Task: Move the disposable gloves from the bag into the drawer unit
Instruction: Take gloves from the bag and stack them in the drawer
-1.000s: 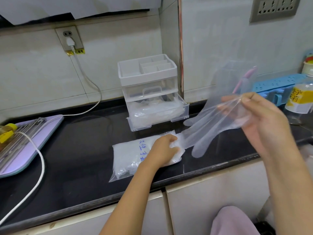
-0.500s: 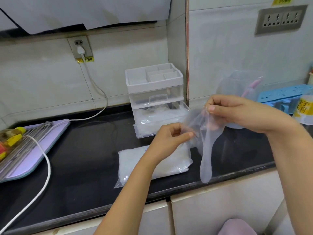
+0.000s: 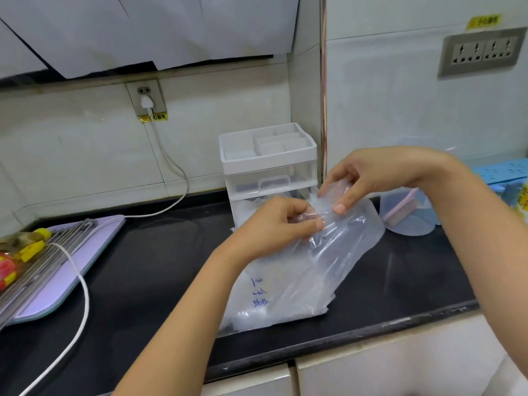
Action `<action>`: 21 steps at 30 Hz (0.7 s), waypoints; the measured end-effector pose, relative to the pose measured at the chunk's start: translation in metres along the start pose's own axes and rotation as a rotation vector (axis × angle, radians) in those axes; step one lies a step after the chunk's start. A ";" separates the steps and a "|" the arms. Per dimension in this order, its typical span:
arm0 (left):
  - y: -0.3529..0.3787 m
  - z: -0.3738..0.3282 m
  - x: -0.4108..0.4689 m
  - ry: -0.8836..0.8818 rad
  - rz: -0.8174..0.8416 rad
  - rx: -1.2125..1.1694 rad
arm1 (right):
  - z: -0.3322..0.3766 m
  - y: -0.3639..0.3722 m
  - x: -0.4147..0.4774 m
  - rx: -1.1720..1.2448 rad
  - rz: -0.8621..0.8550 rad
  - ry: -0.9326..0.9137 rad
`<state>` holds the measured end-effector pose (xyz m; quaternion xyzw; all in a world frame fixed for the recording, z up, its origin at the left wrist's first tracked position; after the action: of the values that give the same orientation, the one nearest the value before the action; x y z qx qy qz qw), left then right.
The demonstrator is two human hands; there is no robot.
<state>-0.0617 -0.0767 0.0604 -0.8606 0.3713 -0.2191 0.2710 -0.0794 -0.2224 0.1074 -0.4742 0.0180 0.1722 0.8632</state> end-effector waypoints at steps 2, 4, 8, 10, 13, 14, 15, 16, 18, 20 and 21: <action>-0.009 0.004 0.001 -0.035 0.008 0.022 | 0.001 -0.002 0.012 -0.054 0.027 0.003; -0.022 0.015 0.004 -0.095 0.018 0.139 | -0.003 -0.010 0.028 -0.127 0.004 0.038; -0.066 0.042 0.024 -0.225 -0.096 0.376 | -0.006 -0.038 0.060 -0.228 -0.216 0.104; -0.087 0.043 0.038 -0.258 -0.183 0.471 | -0.003 -0.054 0.072 -0.205 -0.404 0.066; -0.112 0.029 0.053 -0.223 -0.370 0.568 | 0.006 -0.071 0.075 -0.102 -0.700 -0.084; -0.120 0.023 0.054 -0.182 -0.448 0.594 | 0.010 -0.074 0.071 -0.082 -0.784 -0.139; -0.125 0.018 0.054 -0.134 -0.523 0.607 | 0.012 -0.077 0.065 -0.068 -0.859 -0.187; -0.128 0.013 0.051 -0.082 -0.587 0.605 | 0.014 -0.077 0.057 -0.057 -0.919 -0.227; -0.126 0.006 0.039 0.016 -0.663 0.605 | 0.013 -0.076 0.042 -0.033 -0.983 -0.278; -0.115 0.001 0.022 0.082 -0.683 0.663 | 0.005 -0.069 0.031 -0.010 -0.963 -0.274; -0.108 0.000 0.015 0.107 -0.676 0.702 | -0.002 -0.065 0.029 0.003 -0.936 -0.258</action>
<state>0.0040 -0.0251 0.1308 -0.7773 -0.0118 -0.4506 0.4390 -0.0318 -0.2480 0.1531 -0.4046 -0.3043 -0.1772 0.8440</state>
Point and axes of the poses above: each hand's wrist, its own x-axis towards the middle knuckle, its own y-axis out of the palm, z = x × y, the point moved 6 cm from there along x, towards the middle knuckle, and after that the axes turned 5 degrees about z, right-handed, at the moved point
